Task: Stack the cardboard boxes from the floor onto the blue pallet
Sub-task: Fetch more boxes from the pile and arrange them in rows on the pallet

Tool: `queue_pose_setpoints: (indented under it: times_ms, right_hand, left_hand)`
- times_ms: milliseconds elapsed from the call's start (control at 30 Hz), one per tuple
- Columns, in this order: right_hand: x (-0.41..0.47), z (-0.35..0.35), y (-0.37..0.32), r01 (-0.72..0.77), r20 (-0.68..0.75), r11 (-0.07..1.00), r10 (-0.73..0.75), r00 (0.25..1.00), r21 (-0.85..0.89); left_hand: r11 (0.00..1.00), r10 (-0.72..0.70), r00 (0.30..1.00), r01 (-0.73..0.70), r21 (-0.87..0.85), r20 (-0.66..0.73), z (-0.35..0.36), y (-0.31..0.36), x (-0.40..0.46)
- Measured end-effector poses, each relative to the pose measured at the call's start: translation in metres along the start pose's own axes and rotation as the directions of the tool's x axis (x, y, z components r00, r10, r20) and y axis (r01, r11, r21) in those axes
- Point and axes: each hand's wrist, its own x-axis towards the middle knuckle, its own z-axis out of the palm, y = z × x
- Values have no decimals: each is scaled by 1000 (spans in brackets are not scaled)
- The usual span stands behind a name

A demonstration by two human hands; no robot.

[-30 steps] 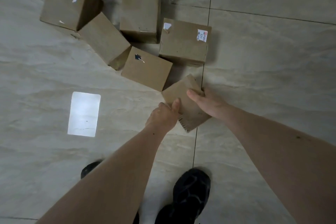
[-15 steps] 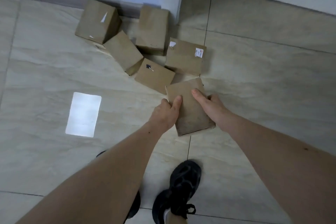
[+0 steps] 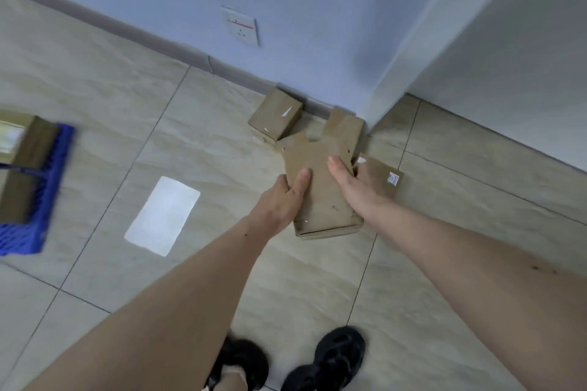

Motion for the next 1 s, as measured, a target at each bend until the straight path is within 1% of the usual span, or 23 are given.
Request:
queue_pose_setpoints:
  times_ms: [100,167,233,400,633,733,900,1000]
  right_hand:
    - [-11,32,-47,20,36,999,-19,999,-36]
    - [-16,57,-77,37,55,999,-35,998,-34]
    - [-23,86,-108,56,79,998,-54,995,-12]
    - [-37,166,-171,93,121,995,-90,989,-21]
    - [-47,272,-238,155,238,981,-124,963,-115]
    - [-47,314,-268,181,260,972,-138,956,-152]
    - [-37,382,-314,185,306,967,-124,944,-176]
    - [-24,423,-340,180,323,965,-110,940,-192]
  left_hand:
    - [992,19,1000,-20,-126,-12,-55,-3,-11]
    - [986,30,999,-33,-165,-24,-93,-8,-17]
    - [985,30,999,-36,-171,-38,-133,-15,-22]
    - [980,27,993,-49,-191,-116,-226,-44,-31]
    - [966,8,977,-62,-250,-213,-334,-97,-37]
    - [956,-4,968,-71,-286,-253,-375,-118,-33]
    - [952,-27,958,-63,-301,-285,-444,-142,-17]
    - [955,-59,959,-27,-295,-279,-490,-155,-2]
